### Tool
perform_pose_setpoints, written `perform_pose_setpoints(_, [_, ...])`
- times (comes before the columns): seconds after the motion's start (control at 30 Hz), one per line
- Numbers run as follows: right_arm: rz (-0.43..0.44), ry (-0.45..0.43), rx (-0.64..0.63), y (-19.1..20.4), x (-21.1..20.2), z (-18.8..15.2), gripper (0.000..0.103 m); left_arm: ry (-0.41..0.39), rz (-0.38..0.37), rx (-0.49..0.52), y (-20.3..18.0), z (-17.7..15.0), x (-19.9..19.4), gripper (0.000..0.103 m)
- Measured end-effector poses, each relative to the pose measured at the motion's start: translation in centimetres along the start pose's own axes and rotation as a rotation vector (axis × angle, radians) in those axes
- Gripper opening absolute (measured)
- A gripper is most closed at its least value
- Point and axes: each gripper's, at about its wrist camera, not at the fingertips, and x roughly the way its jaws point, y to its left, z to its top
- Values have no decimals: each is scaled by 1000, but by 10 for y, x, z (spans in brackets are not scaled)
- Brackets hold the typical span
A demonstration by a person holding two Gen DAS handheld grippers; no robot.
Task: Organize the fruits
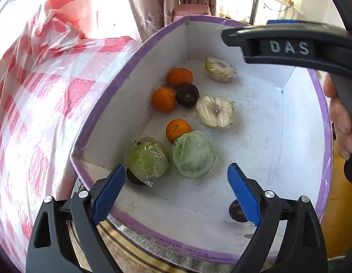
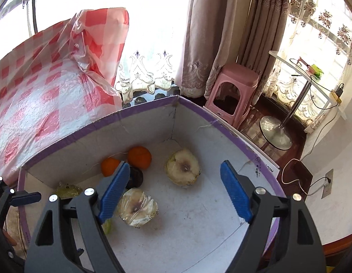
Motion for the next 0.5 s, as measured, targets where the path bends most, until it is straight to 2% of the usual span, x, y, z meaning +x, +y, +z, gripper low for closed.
perform_pose_setpoints(0.27, [-2, -27, 66, -2, -46, -24, 84, -161, -82, -214, 10, -24, -44, 88])
perform_pose_setpoints(0.37, [-23, -25, 73, -1, -57, -34, 84, -197, -79, -270, 11, -31, -51, 89])
perform_pose_setpoints(0.5, [-46, -41, 62, 1, -66, -43, 84, -227, -133, -324, 17, -39, -51, 89])
